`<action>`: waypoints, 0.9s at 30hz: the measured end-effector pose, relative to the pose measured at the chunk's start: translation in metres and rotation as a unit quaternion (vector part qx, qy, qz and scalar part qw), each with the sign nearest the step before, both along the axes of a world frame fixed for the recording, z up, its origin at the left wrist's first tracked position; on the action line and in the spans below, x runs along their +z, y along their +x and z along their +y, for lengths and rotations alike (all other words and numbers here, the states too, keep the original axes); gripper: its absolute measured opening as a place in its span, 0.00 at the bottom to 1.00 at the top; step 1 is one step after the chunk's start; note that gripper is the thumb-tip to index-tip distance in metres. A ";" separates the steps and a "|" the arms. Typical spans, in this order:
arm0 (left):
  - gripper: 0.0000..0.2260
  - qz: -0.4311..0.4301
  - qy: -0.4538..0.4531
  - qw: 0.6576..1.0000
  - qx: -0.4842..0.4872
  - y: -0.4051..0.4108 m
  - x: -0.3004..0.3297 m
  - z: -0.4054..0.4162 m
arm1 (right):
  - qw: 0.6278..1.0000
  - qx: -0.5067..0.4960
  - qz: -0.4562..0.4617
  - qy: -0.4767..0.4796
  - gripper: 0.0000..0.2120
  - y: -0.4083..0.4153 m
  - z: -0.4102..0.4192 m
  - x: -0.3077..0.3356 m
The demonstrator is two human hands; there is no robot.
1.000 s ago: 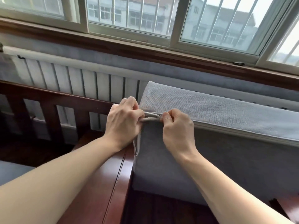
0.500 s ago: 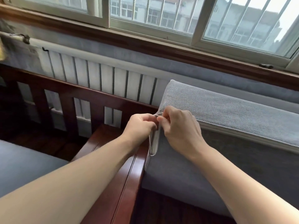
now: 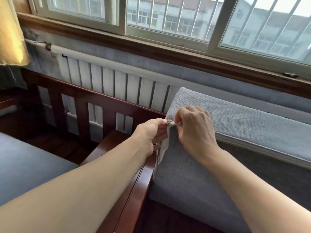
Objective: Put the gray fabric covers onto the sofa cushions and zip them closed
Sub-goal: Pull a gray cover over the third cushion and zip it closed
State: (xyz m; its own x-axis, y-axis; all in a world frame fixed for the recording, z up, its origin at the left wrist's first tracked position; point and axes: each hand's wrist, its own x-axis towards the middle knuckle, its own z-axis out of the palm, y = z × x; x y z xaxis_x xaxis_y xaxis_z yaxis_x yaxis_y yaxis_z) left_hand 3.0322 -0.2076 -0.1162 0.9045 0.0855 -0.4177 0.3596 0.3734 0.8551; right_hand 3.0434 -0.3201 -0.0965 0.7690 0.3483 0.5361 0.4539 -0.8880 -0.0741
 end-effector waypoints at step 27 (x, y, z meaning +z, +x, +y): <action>0.16 -0.093 0.183 0.978 -0.036 0.020 -0.054 0.028 | 0.976 -0.027 -0.211 -0.039 0.12 -0.007 0.006 -0.028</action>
State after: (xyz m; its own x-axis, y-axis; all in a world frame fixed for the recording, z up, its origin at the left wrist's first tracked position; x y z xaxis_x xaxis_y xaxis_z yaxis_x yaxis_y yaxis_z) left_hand 3.0517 -0.1792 -0.1704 0.9710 0.1324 -0.1992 0.1996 0.0102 0.9798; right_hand 3.0359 -0.3141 -0.1246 0.5044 0.3656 0.7823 0.3823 -0.9069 0.1774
